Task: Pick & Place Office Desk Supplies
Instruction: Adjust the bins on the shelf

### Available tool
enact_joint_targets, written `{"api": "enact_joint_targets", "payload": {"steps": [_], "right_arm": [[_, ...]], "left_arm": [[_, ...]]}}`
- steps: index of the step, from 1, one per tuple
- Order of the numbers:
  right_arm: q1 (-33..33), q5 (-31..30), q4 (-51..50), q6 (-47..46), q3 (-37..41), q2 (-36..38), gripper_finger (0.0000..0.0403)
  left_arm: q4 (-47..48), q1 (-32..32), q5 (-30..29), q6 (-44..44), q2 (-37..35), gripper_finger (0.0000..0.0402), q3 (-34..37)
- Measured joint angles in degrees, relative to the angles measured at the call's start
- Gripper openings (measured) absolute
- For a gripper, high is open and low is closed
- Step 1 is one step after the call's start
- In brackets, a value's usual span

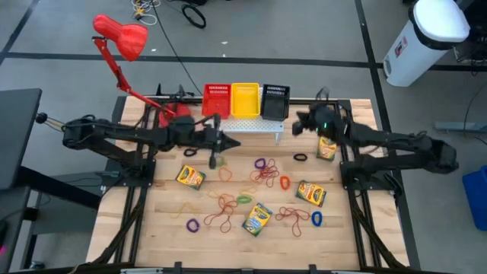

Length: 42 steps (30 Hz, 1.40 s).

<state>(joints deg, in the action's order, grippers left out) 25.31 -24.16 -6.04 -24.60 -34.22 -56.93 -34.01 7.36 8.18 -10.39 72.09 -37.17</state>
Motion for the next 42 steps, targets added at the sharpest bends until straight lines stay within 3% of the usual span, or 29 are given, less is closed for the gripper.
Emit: {"api": "enact_joint_targets", "payload": {"steps": [5,11,20,42], "right_arm": [[12.19,8.43,5.14,0.99,0.00,-3.78,0.0003],[18.52,19.60,16.37,0.88,-0.47,-12.43,0.0003],[18.91,21.05,16.72,0.89,-5.75,-18.36,0.0003],[18.94,22.30,23.08,0.90,-5.90,-22.20,0.0005]], "left_arm": [[-11.56,-1.05,-0.67,3.88,-0.65,0.0010,8.27],[-16.84,-0.90,-2.19,4.50,-0.63,0.0010,11.07],[-16.73,-0.99,-1.97,4.61,-0.64,0.0011,11.05],[-16.60,-0.99,-1.92,4.98,-0.63,0.0011,11.04]]}}
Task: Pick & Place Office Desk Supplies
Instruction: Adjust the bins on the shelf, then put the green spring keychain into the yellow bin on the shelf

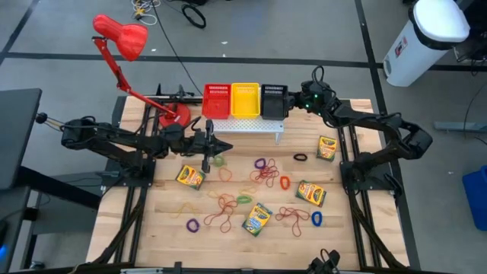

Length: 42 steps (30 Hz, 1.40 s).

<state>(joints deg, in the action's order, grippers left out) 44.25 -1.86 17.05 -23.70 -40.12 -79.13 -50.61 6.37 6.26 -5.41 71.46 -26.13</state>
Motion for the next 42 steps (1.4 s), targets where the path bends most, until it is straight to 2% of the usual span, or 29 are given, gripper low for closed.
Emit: {"api": "enact_joint_targets", "payload": {"steps": [22,26,30,33,36,39,42], "right_arm": [[-0.02,1.49,2.67,0.01,-0.02,0.67,0.0005],[-0.02,-0.08,0.41,1.96,-0.02,3.82,0.0005],[-1.16,-1.94,-7.24,4.82,-0.02,10.05,0.0005],[-5.44,-6.20,-14.91,8.75,-0.02,15.31,0.0005],[-12.51,-9.09,-19.52,10.72,1.15,19.87,0.0005],[-21.44,-9.17,-19.00,10.46,4.59,23.50,0.0005],[-31.54,-11.80,-12.68,9.84,9.74,25.44,0.0005]], "left_arm": [[-0.02,0.00,-0.17,-0.37,-0.02,0.0011,-0.02],[0.02,0.00,-0.17,-0.34,-0.02,0.0011,-0.02],[0.08,0.00,-0.19,0.22,-0.02,0.0011,-0.03],[0.28,0.00,0.26,0.22,0.00,0.0011,-0.07],[0.37,0.00,0.80,0.97,-0.01,0.0011,-0.07],[1.32,-0.02,3.38,3.18,0.00,0.0011,-0.07],[4.11,-0.05,6.02,4.12,0.34,0.0011,-0.11]]}}
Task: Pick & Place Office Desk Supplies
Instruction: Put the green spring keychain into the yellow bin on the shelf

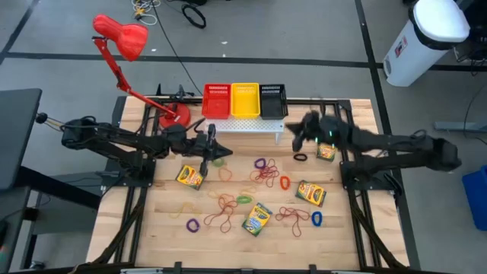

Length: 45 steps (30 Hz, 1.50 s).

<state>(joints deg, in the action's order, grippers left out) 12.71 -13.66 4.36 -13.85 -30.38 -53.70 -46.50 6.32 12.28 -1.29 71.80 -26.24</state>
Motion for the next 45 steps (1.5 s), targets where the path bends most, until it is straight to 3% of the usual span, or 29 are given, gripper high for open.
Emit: {"api": "enact_joint_targets", "payload": {"steps": [5,10,17,24,33,38,45], "right_arm": [[-14.15,-10.86,16.17,-0.36,8.20,0.11,0.0005],[-21.64,-15.80,23.38,0.82,12.47,-0.19,0.0005],[-25.61,-18.85,21.76,1.87,13.01,-0.19,0.0005],[-25.45,-15.68,22.80,3.64,13.04,-0.19,0.0005],[-25.45,-13.76,27.62,6.82,13.06,0.03,0.0005],[-25.45,-15.50,24.26,8.05,13.06,-0.12,0.0005],[-25.45,-17.82,21.25,9.65,13.10,-2.29,0.0005]], "left_arm": [[3.20,-2.41,-1.96,0.37,2.31,0.0011,0.02],[5.42,-7.01,-8.99,1.51,5.18,0.0011,-0.47],[28.55,-13.23,-22.98,5.90,5.46,0.0033,-7.90],[34.62,-16.14,-33.27,14.50,6.55,0.0069,-8.35],[33.60,-16.05,-32.39,16.22,12.97,0.0057,-10.02],[43.75,-16.02,-29.86,16.96,12.81,0.0009,-14.90],[54.99,-11.42,-25.24,22.69,14.82,0.0030,-18.39]]}}
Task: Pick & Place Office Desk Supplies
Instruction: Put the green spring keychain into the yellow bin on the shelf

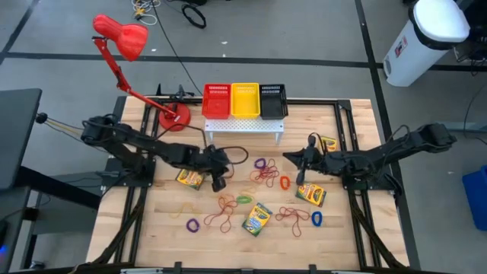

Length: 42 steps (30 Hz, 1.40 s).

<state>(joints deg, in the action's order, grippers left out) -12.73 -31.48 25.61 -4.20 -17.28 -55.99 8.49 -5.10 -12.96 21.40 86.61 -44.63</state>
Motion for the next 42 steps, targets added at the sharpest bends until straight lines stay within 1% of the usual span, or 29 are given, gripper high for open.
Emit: {"api": "enact_joint_targets", "payload": {"steps": [6,9,13,16,18,24,31,34,40,42], "right_arm": [[0.00,0.02,-0.07,1.50,0.00,-0.96,0.0005],[0.00,0.99,-0.10,1.09,0.00,-0.94,0.0005],[0.00,1.82,-0.58,-0.38,0.00,-0.94,0.0005],[0.00,2.57,-1.33,-1.66,0.00,-0.94,0.0005],[0.00,2.61,-2.11,-2.04,0.00,-0.94,0.0005],[0.00,2.60,-2.22,-2.72,0.00,-0.94,0.0005],[-0.02,3.23,-1.99,-3.03,0.00,-0.94,0.0005],[0.00,2.61,-1.39,-1.84,0.00,-0.94,0.0005],[0.00,2.51,-1.35,-1.32,0.00,-0.94,0.0005],[0.00,2.49,-1.06,-0.94,0.00,-0.94,0.0005]], "left_arm": [[3.52,2.88,1.05,-1.47,2.30,0.0095,-0.27],[4.31,3.36,1.04,-1.90,3.78,0.0120,-0.27],[4.39,3.33,-0.11,-4.12,5.60,0.0139,-0.25],[4.91,3.32,-2.72,-4.41,5.79,0.0144,-0.25],[4.85,3.36,-3.48,-4.93,5.79,0.0144,-0.25],[7.89,3.71,-2.08,-5.29,7.53,0.0133,-0.19],[6.97,3.63,-2.29,-5.60,9.37,0.0123,-0.43],[7.02,3.63,-1.89,-7.23,8.84,0.0097,-0.34],[7.92,3.67,-0.04,-9.26,6.77,0.0018,-0.12],[7.70,3.67,0.83,-9.32,5.47,0.0011,-0.17]]}}
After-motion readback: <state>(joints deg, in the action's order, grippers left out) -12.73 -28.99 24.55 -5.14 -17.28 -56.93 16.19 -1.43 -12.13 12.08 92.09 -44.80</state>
